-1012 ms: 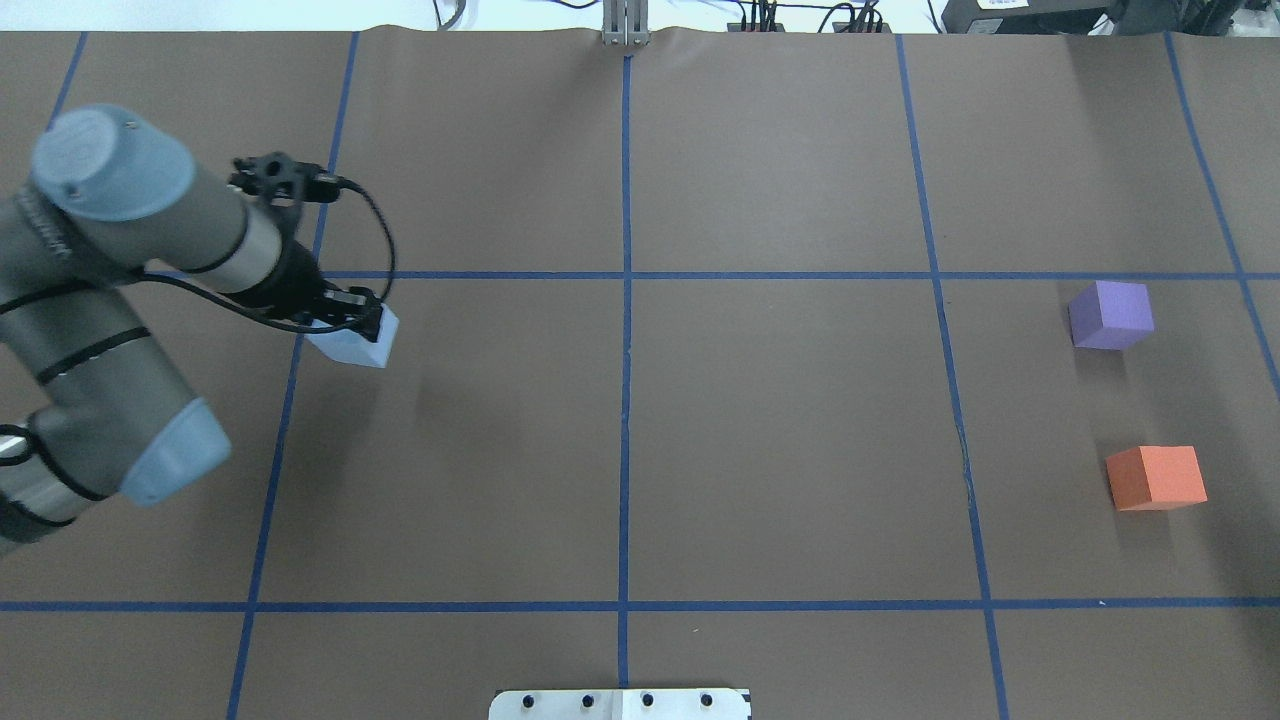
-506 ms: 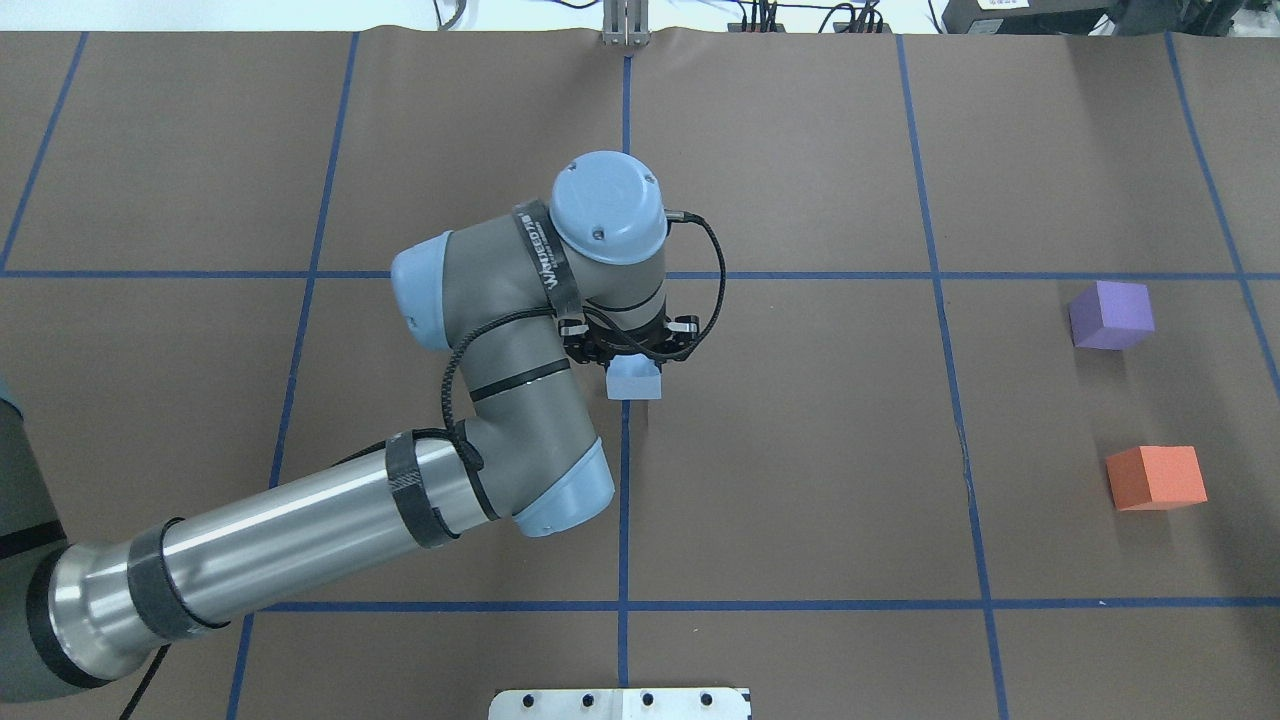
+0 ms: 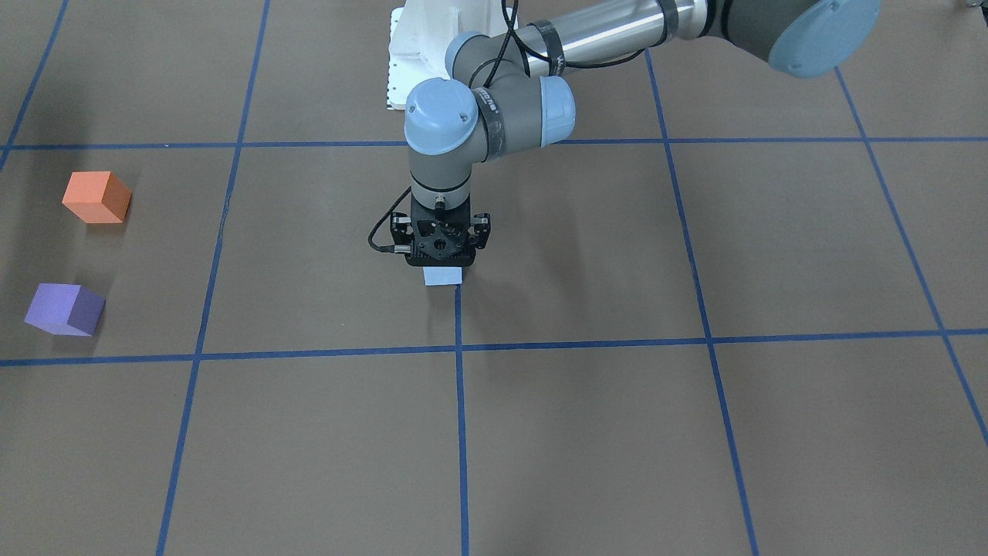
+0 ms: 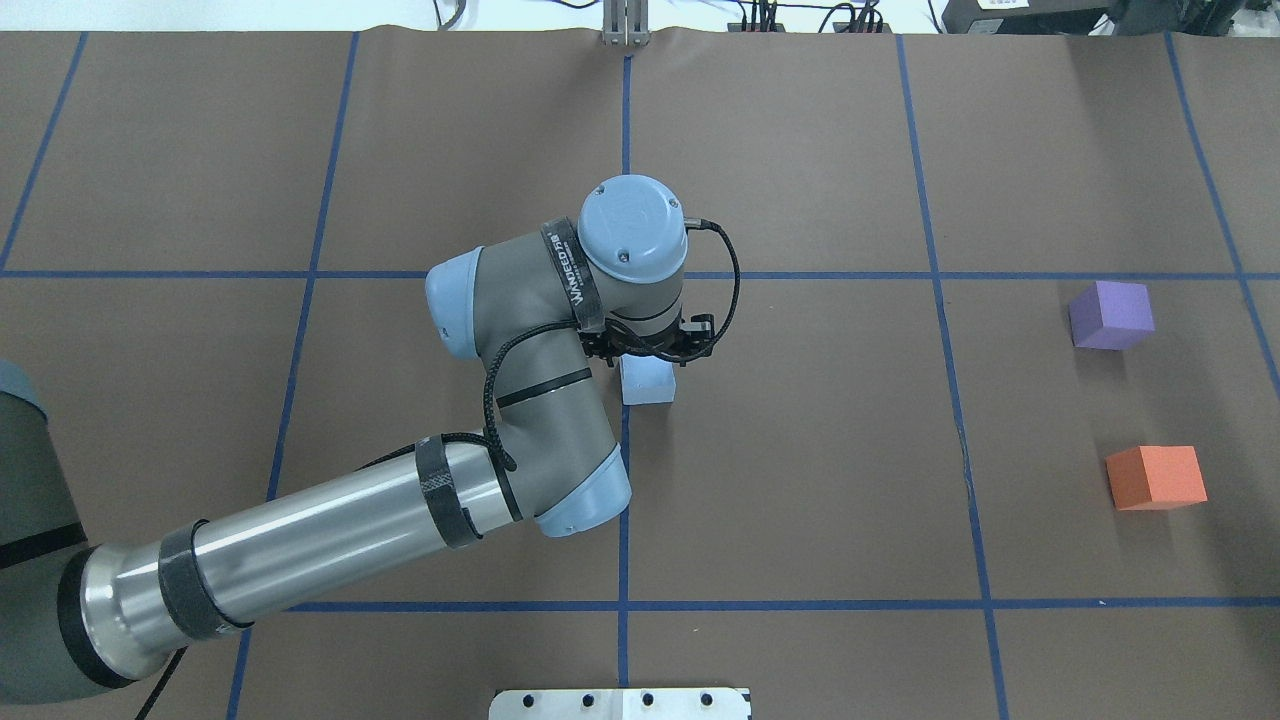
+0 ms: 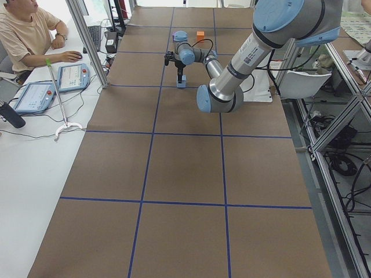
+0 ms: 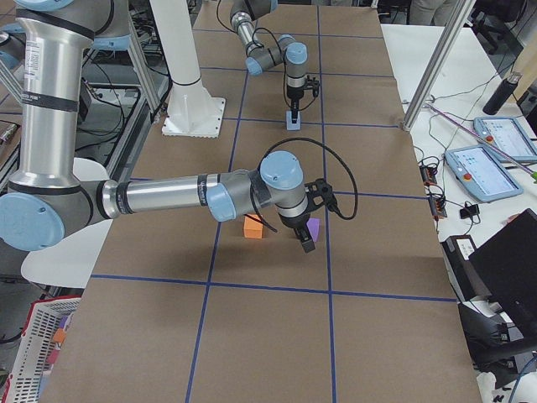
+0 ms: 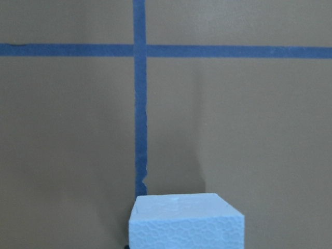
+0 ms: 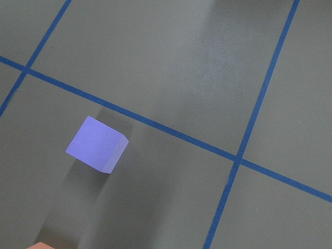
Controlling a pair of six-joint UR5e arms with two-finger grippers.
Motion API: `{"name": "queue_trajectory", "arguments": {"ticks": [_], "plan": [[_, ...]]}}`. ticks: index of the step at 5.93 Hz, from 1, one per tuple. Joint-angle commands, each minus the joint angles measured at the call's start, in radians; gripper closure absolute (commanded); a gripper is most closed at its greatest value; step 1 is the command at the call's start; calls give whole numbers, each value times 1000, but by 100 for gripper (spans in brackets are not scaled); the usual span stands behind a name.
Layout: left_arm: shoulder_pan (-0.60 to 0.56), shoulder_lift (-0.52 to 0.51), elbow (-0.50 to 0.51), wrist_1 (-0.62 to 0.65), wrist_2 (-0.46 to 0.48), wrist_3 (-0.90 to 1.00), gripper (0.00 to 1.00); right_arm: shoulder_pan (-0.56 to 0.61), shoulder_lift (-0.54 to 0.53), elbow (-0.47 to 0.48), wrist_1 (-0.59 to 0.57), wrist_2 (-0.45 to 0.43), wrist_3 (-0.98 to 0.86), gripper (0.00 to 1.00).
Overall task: Place blue block between orange and purple blocks
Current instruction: 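Set the cube at center, withdraw the left gripper while the right arm reaches in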
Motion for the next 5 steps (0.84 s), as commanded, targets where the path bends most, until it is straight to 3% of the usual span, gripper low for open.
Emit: {"name": "queue_trajectory", "arguments": {"ticks": [1, 2, 3, 4, 5], "plan": [[-86, 37, -135, 75, -120, 110, 0, -49, 37, 78, 0, 63, 232, 1], [-164, 136, -300, 168, -202, 236, 0, -149, 93, 130, 0, 50, 438, 1], [-223, 330, -483, 198, -204, 395, 0, -286, 175, 165, -2, -25, 642, 1], [-322, 498, -584, 198, -204, 588, 0, -488, 288, 182, -6, -188, 890, 1], [-461, 595, -597, 197, -204, 766, 0, -709, 438, 173, -68, -351, 1115, 1]]}}
